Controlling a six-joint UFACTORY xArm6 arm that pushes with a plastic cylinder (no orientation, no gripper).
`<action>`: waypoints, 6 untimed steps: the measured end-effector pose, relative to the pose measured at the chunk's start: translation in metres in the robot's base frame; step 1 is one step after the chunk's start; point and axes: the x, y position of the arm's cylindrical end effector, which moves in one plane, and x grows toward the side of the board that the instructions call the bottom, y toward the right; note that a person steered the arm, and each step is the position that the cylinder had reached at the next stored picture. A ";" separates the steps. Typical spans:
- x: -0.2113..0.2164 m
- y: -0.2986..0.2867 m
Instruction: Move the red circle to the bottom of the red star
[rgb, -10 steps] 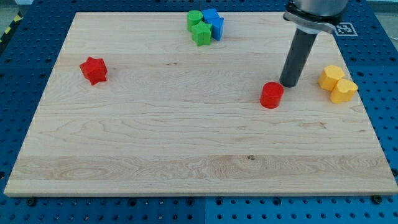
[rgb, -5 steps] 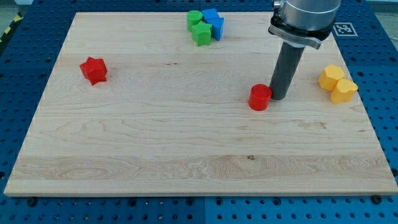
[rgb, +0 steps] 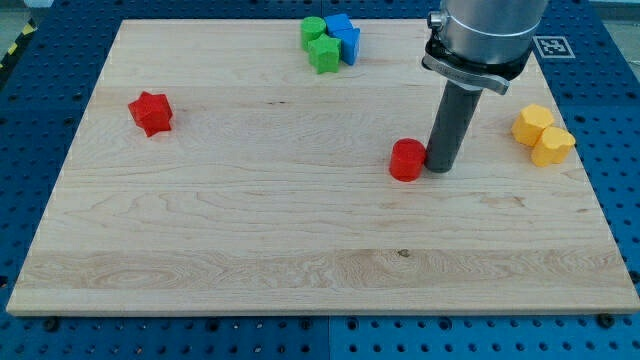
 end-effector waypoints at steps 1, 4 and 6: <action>0.000 -0.011; 0.000 -0.105; 0.000 -0.159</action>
